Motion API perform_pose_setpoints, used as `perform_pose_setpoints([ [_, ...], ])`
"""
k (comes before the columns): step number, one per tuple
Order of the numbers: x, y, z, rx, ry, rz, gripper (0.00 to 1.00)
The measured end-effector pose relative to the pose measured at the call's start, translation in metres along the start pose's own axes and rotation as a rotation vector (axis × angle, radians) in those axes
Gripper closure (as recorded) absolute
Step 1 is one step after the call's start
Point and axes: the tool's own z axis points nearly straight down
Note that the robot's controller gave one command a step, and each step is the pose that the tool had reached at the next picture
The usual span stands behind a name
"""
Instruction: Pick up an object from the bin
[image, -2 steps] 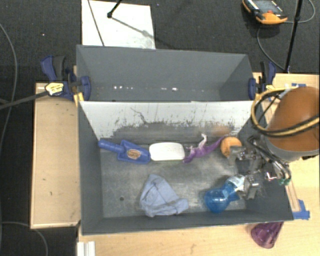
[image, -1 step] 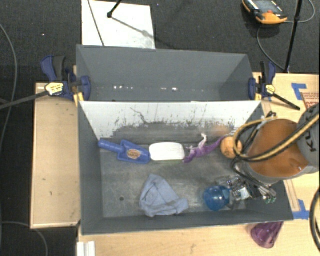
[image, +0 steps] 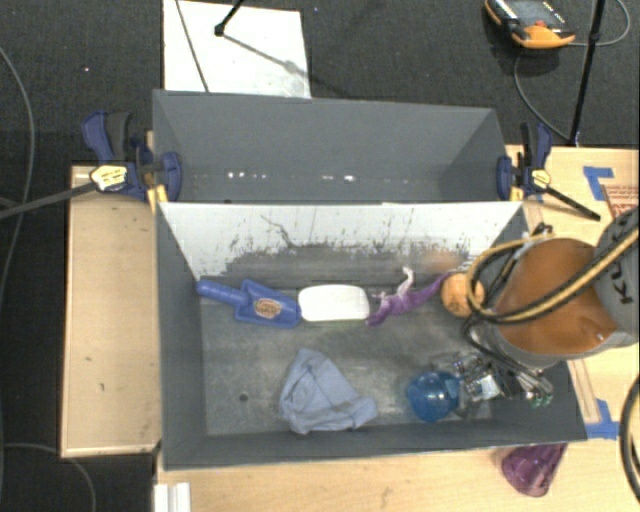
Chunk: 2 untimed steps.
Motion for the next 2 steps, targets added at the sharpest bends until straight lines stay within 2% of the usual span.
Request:
perform_pose_setpoints([
  [1,-0.0198,0.0094,-0.1048,0.000,-0.002,-0.019,1.00],
  [2,-0.0198,0.0094,-0.1048,0.000,-0.002,-0.019,1.00],
])
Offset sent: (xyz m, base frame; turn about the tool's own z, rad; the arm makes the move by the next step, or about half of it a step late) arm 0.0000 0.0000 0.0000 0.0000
